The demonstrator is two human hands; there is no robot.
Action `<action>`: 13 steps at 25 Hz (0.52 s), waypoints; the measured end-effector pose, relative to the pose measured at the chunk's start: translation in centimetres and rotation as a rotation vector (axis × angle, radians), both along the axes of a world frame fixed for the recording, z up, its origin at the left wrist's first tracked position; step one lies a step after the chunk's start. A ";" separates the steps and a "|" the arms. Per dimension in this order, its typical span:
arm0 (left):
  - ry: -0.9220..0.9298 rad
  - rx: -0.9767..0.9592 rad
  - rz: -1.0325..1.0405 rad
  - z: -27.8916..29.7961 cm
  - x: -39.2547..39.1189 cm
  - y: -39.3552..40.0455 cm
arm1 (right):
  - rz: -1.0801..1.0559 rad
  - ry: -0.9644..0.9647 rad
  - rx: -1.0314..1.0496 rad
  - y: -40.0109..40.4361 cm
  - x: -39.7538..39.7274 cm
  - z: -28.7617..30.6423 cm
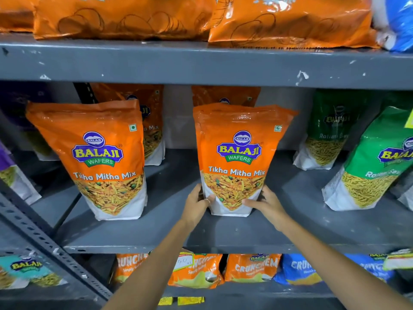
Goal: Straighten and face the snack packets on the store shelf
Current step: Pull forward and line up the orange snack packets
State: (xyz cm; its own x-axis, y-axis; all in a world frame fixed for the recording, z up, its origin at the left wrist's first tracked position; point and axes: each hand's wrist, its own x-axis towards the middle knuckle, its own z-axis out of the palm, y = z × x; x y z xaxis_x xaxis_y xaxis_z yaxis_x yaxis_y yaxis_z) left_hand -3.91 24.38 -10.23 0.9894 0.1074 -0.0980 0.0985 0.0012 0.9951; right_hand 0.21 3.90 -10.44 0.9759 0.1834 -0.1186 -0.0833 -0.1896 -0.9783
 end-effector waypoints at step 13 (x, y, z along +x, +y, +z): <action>0.065 0.135 -0.023 0.9 -1.7 1.2 | -0.050 0.025 0.056 2.0 -2.3 1.7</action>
